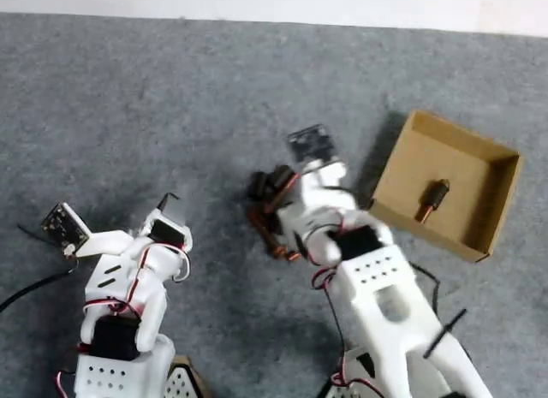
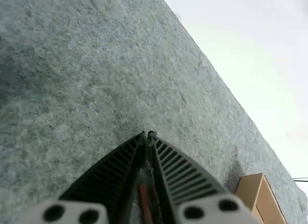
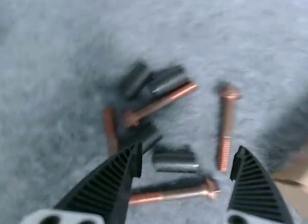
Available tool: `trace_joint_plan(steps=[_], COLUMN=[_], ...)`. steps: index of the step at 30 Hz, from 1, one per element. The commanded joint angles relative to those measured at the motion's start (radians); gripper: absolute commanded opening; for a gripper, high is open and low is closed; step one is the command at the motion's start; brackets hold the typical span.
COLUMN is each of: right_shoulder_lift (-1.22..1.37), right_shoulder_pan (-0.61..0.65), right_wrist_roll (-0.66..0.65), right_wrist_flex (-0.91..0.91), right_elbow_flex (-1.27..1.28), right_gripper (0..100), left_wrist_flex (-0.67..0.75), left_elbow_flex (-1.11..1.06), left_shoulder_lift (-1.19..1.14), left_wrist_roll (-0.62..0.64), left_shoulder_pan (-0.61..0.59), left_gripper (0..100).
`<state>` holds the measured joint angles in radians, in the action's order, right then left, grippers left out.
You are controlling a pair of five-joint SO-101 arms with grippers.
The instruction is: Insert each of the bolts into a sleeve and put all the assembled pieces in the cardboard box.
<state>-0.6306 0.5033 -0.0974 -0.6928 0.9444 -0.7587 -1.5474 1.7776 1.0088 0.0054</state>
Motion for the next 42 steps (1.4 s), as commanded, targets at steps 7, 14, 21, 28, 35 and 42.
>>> trace_joint_plan(steps=[7, 14, 21, 28, 35, 42], right_shoulder_lift=[0.2, 0.308, 0.45, 0.631, 0.685, 0.688], right_shoulder_pan=[0.048, 0.007, -0.061, -0.079, -0.081, -0.076], right_wrist_roll=[-0.381, -0.508, -0.532, -0.531, -0.529, -0.531], right_wrist_flex=[-0.012, -0.005, 0.085, 0.094, 0.093, 0.094], right_elbow_flex=[0.018, 0.019, -0.036, -0.162, -0.179, -0.179], right_gripper=[26.7, 26.7, 26.7, 26.7, 25.9, 7.7], left_wrist_flex=[0.025, 0.025, 0.025, 0.025, 0.025, 0.025], left_elbow_flex=[0.007, 0.007, 0.007, 0.005, 0.005, 0.005], left_shoulder_lift=[0.002, 0.002, 0.002, 0.002, 0.002, 0.002], left_wrist_roll=[0.002, 0.002, 0.002, 0.002, 0.002, 0.002], left_shoulder_pan=[-0.012, -0.012, -0.008, -0.007, -0.007, -0.007], left_gripper=[3, 3, 3, 3, 3, 3])
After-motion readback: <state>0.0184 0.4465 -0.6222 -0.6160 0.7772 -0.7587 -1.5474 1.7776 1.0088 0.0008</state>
